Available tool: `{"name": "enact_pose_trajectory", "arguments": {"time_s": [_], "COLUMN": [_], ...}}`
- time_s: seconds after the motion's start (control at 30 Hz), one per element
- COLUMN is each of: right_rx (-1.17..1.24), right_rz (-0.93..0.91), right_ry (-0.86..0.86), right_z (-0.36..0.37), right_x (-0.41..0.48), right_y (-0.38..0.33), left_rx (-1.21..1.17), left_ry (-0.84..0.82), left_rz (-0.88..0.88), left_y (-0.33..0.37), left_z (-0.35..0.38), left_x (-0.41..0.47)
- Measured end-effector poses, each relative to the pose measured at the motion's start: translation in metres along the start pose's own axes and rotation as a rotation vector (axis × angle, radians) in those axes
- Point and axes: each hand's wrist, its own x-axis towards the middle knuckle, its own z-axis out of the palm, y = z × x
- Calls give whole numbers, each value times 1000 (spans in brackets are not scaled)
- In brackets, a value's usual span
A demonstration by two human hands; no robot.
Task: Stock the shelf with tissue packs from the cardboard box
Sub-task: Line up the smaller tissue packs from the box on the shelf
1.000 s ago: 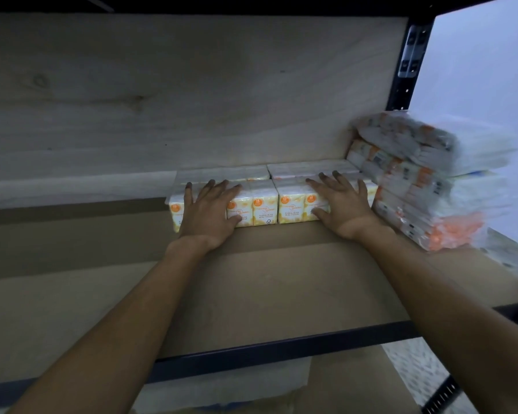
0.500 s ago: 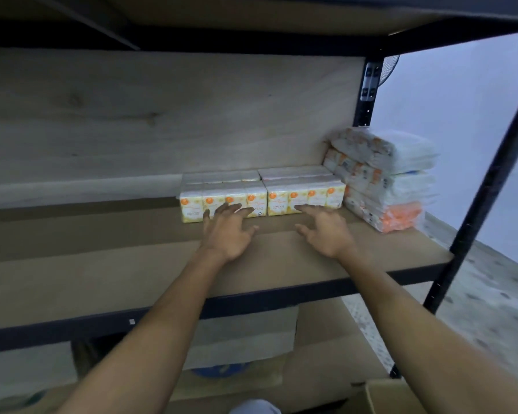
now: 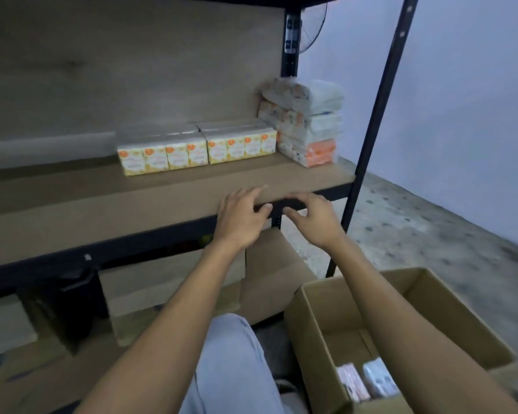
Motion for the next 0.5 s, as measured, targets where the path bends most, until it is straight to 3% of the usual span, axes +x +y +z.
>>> {"name": "enact_pose_trajectory", "arguments": {"time_s": [0.23,0.5], "right_rx": [-64,-186], "right_rz": [192,392], "right_ry": [-83,-384], "right_z": [-22,7], "right_x": [-97,-170], "right_y": [96,191], "left_rx": [-102,-61], "left_ry": [-135,-500], "left_rz": [109,-22], "left_y": [40,55], "left_z": [92,198], "left_x": [-39,-88]}}
